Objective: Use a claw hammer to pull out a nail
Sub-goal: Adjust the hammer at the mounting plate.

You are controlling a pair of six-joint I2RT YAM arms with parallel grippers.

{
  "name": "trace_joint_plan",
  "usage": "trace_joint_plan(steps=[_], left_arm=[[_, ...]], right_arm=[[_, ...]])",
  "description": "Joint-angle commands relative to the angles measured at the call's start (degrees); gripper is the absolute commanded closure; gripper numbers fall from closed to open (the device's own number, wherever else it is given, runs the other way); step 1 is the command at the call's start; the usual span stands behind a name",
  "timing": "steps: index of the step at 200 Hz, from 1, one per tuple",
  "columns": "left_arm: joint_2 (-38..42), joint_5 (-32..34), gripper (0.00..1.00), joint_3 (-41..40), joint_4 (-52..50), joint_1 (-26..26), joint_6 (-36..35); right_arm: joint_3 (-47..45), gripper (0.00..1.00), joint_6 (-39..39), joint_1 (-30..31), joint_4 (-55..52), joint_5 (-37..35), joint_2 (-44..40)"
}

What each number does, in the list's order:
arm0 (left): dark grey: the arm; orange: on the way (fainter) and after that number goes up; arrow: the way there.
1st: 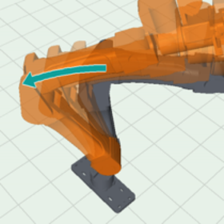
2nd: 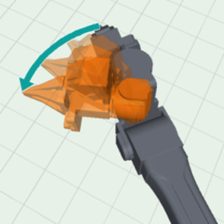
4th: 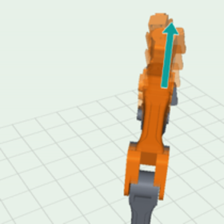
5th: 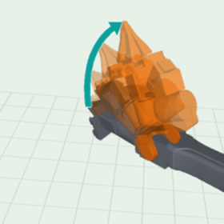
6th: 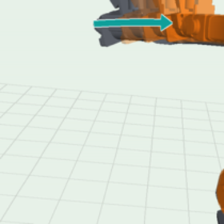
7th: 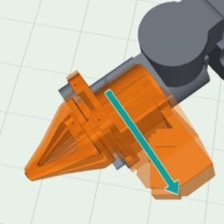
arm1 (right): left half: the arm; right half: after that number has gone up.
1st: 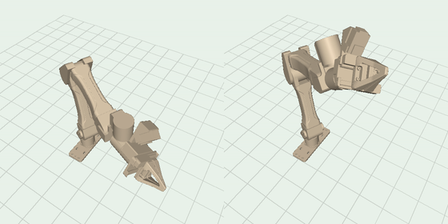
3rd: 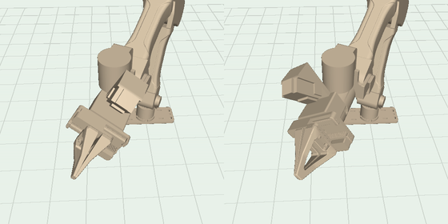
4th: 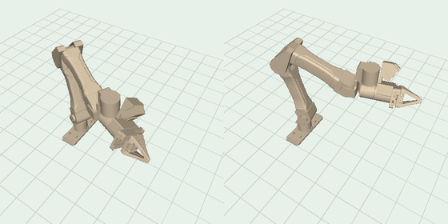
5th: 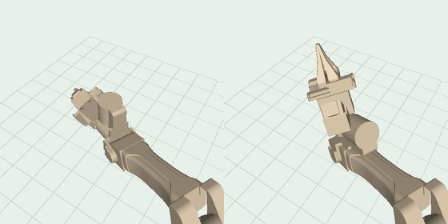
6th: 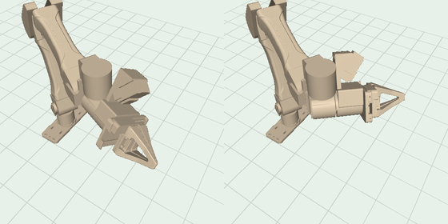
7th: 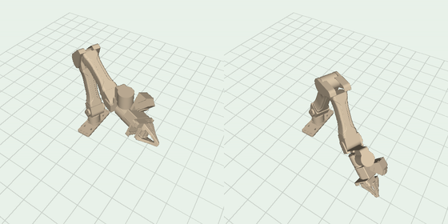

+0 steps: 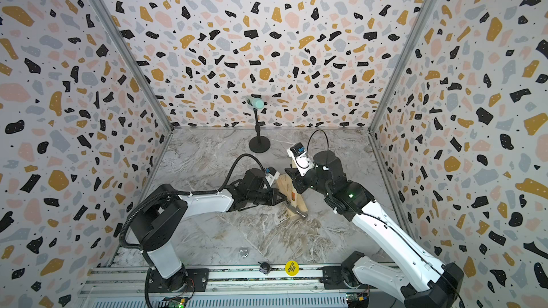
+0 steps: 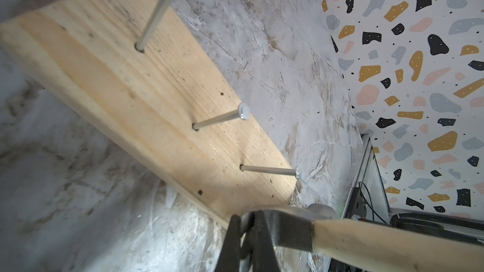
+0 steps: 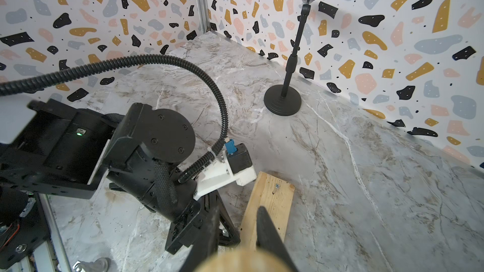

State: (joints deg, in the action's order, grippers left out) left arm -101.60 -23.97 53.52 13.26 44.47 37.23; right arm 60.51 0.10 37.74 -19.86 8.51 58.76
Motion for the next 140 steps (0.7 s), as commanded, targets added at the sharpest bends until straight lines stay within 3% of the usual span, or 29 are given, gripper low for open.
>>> trace_joint_plan(steps=[1,107,140], left_arm=[[-0.57,2.32,0.90,1.63,-1.04,-0.27,-0.41],[2.81,0.73,0.85,2.95,0.04,-1.57,-0.15],[3.25,0.97,0.75,2.73,0.72,-2.97,0.25]], right_arm=[[3.54,1.00,-1.22,0.14,0.10,0.44,-2.42],[7.27,1.00,-1.68,0.15,-1.51,-0.11,-2.34],[9.11,1.00,-1.94,0.27,-2.82,-0.31,-2.34]])
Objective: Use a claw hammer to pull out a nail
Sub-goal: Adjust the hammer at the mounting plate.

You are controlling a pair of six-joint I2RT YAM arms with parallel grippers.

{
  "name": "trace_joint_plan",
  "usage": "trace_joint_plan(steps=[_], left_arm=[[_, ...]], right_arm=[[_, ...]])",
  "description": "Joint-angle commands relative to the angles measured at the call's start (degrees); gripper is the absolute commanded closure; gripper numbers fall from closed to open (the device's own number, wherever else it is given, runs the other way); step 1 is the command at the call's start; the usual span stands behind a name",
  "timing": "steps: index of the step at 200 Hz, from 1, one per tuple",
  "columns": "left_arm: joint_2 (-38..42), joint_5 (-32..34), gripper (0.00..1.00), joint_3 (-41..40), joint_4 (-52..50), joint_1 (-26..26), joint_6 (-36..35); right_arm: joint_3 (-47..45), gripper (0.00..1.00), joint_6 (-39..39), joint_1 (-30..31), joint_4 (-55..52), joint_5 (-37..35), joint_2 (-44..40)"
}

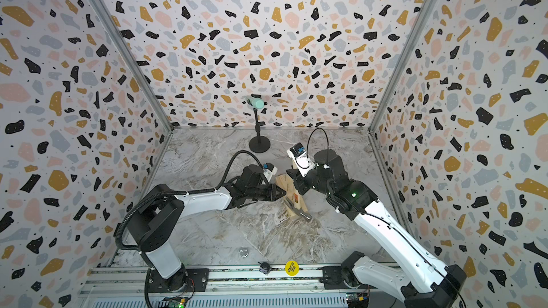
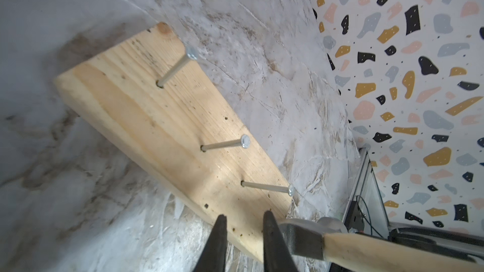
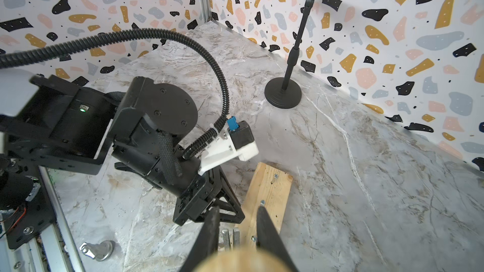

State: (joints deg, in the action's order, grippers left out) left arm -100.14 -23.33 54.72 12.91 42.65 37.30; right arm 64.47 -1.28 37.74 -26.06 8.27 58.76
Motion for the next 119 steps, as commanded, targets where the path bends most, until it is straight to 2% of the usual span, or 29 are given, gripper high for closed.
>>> trace_joint_plan(steps=[1,67,119], left_arm=[[1.79,0.32,0.75,1.53,1.07,-1.20,0.21],[-1.06,0.42,0.62,2.14,3.59,-3.27,2.16],[-3.51,2.45,0.60,3.58,2.02,-3.98,2.79]], right_arm=[[5.19,1.00,-0.52,0.29,3.35,-0.04,-2.30],[8.16,1.00,-1.35,0.71,0.60,-0.73,-2.59],[10.39,1.00,-1.59,0.67,-2.50,-2.82,-2.23]])
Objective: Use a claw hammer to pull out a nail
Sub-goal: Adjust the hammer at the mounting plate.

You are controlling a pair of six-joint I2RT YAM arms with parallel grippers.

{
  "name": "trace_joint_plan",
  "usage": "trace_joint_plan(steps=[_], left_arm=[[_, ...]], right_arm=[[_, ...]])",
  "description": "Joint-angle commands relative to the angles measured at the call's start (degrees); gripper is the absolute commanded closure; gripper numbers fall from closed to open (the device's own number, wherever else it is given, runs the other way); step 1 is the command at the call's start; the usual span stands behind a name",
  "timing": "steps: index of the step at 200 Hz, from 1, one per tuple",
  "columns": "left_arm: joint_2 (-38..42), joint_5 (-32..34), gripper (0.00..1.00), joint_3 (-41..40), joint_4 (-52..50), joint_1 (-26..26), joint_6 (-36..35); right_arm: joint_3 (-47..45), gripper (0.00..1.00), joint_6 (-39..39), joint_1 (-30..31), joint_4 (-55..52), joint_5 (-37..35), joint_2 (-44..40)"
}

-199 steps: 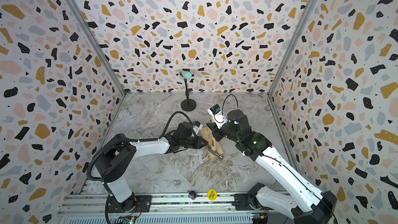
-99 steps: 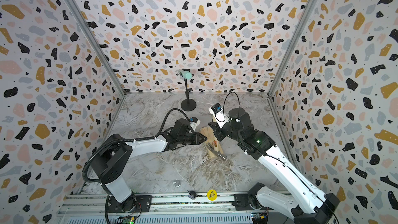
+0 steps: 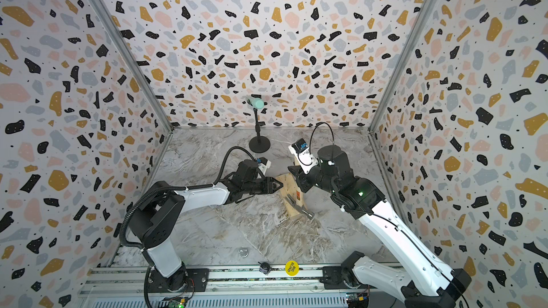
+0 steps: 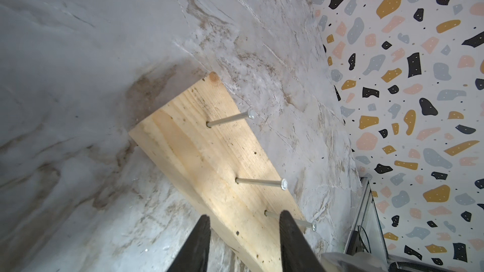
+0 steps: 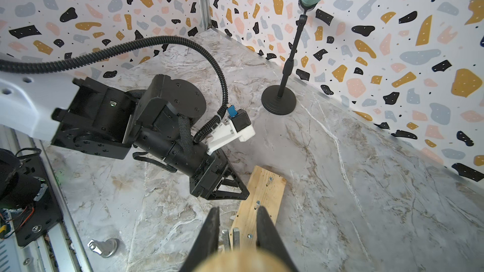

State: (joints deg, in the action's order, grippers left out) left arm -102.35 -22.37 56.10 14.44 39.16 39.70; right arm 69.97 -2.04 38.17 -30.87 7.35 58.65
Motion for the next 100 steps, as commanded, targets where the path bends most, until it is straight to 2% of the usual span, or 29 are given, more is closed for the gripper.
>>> trace_joint_plan(steps=[1,100], left_arm=[[-1.38,1.51,0.60,2.23,0.41,-0.48,0.38],[-6.61,4.06,0.63,5.48,-3.20,-1.10,0.51]], right_arm=[[4.94,1.00,-0.84,0.24,2.27,-1.90,-2.13],[5.19,1.00,-1.65,0.15,-0.56,-5.11,-0.97]])
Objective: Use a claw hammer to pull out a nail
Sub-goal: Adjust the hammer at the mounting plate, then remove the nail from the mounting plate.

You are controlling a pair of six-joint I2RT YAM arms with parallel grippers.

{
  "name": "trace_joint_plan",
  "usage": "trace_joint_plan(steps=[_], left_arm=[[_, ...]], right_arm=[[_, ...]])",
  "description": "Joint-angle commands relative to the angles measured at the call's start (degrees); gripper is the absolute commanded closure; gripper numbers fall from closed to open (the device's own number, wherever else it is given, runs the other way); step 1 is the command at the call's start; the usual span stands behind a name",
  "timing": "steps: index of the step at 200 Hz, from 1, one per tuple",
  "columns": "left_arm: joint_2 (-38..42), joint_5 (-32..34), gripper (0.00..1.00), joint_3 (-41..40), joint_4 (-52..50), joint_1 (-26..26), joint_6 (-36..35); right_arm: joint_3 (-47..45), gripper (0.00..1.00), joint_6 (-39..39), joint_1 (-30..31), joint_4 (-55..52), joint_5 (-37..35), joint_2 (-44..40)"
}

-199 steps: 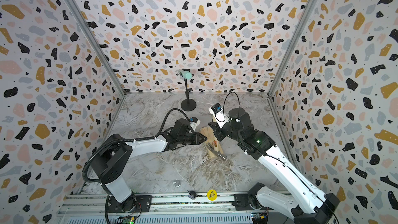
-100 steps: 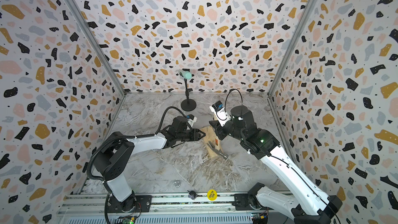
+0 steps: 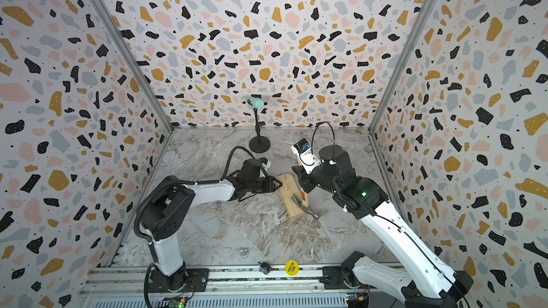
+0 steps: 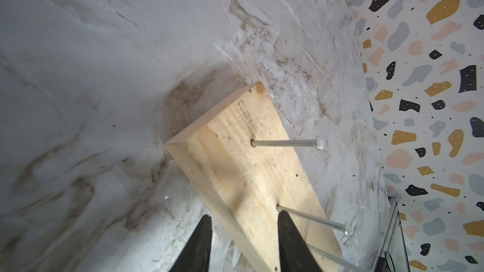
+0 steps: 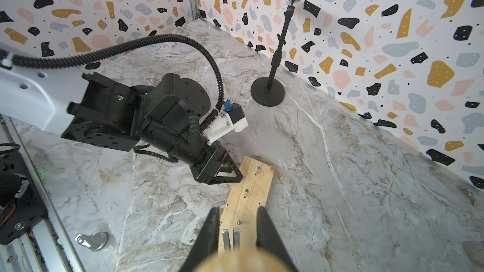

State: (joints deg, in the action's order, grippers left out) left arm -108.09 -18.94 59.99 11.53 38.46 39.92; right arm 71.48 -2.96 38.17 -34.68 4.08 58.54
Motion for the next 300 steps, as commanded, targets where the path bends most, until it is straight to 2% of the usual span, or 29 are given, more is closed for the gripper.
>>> trace_joint_plan(steps=[1,119,179,300], left_arm=[[-0.88,0.60,0.63,1.61,-0.33,-0.40,0.27],[-3.26,0.50,0.66,2.09,-0.41,-0.57,-0.28],[-3.62,0.39,0.73,0.94,0.16,-0.66,-0.27],[-5.04,0.66,0.74,2.49,-1.50,-1.24,-0.90]], right_arm=[[3.67,1.00,-0.73,0.19,3.27,-1.90,-0.79],[3.17,1.00,0.04,-1.92,5.29,-0.64,3.62],[3.27,1.00,0.35,-2.28,7.04,0.29,5.79],[3.23,1.00,0.06,-3.71,10.69,2.38,7.67]])
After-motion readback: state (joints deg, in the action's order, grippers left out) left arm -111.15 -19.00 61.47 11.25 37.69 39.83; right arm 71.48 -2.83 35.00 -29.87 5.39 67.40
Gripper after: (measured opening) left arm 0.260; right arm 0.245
